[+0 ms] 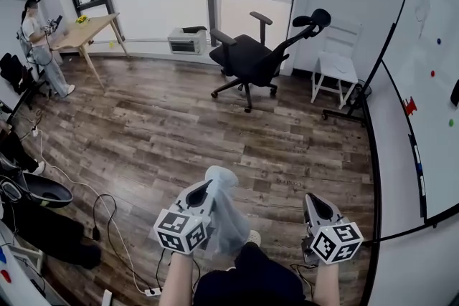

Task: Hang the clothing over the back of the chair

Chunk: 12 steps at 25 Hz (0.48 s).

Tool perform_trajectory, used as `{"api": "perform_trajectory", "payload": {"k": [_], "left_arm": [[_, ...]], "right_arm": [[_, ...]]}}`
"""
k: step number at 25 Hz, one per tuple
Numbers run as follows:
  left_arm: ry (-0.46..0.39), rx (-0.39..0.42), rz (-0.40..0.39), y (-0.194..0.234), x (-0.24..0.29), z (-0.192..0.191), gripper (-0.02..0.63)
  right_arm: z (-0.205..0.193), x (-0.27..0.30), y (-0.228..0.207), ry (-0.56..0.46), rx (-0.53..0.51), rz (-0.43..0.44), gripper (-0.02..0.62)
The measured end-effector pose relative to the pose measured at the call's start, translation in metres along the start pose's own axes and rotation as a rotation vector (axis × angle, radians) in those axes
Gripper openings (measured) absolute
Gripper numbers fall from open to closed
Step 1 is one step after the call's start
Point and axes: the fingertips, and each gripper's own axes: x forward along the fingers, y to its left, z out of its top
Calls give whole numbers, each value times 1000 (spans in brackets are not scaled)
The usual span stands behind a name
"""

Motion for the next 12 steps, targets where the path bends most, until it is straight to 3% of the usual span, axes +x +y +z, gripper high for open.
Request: {"api": "perform_trajectory", "payload": {"k": [6,12], "left_arm": [[-9,11,9,6,54,18,8],[-15,10,50,19,85,36,8]], "right_arm": [[22,43,-35,31,-55,16,0],[38,76,-59,37,-27,43,0]]}}
